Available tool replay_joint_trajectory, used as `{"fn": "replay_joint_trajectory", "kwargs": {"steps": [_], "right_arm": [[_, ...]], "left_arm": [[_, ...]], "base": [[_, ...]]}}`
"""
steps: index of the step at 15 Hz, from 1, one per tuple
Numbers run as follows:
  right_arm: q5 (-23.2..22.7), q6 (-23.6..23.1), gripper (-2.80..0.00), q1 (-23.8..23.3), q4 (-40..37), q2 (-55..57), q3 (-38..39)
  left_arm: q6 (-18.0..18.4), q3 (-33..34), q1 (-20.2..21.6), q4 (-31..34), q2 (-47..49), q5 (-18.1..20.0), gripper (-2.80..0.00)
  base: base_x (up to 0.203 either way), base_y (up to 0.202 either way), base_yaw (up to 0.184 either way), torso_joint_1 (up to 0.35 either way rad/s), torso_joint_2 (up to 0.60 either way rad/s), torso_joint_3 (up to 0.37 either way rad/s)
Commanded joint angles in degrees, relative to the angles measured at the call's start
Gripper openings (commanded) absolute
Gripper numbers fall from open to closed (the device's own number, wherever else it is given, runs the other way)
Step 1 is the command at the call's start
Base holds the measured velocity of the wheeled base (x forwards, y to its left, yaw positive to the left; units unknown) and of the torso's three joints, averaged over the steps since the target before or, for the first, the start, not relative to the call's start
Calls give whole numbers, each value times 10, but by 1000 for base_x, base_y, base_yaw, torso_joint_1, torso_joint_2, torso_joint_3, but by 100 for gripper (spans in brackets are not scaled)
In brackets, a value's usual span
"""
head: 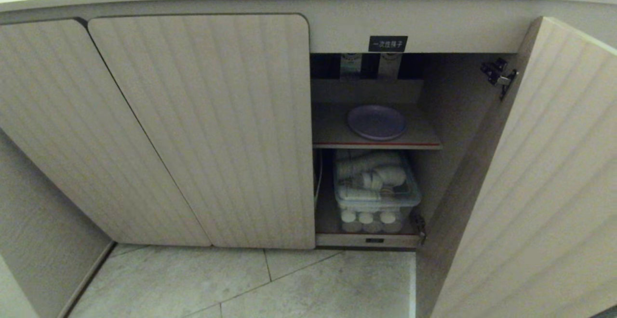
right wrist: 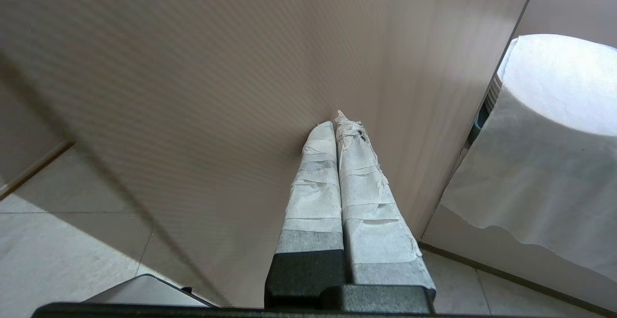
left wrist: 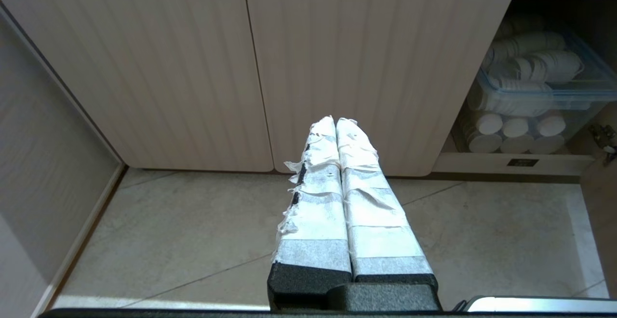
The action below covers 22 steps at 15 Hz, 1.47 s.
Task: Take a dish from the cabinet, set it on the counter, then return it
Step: Close the cabinet door
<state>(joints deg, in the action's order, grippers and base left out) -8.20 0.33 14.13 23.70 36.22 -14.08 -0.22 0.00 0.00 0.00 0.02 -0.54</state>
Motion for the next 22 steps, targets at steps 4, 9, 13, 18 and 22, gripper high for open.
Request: {"fn": "replay_joint_trajectory", "kwargs": {"steps": [4,9,13,18,22], "right_arm": [[0,1,-280,0,26,69,-26],[0,1,-280,0,32,101,-51],[0,1,-280,0,60,125,-54],[0,5,-280,0,91,146,-56],[0,11,-280,0,98,156,-61]], "left_arm": [[0,0,0,0,0,0,-280],[0,0,0,0,0,-1,-280],[0,0,0,0,0,0,-280],[0,0,0,0,0,-1,-280],[0,0,0,0,0,-1,-280]], "base": [[0,0,0,0,0,0],[0,0,0,0,0,0],[0,0,0,0,0,0],[0,0,0,0,0,0],[0,0,0,0,0,0]]}}
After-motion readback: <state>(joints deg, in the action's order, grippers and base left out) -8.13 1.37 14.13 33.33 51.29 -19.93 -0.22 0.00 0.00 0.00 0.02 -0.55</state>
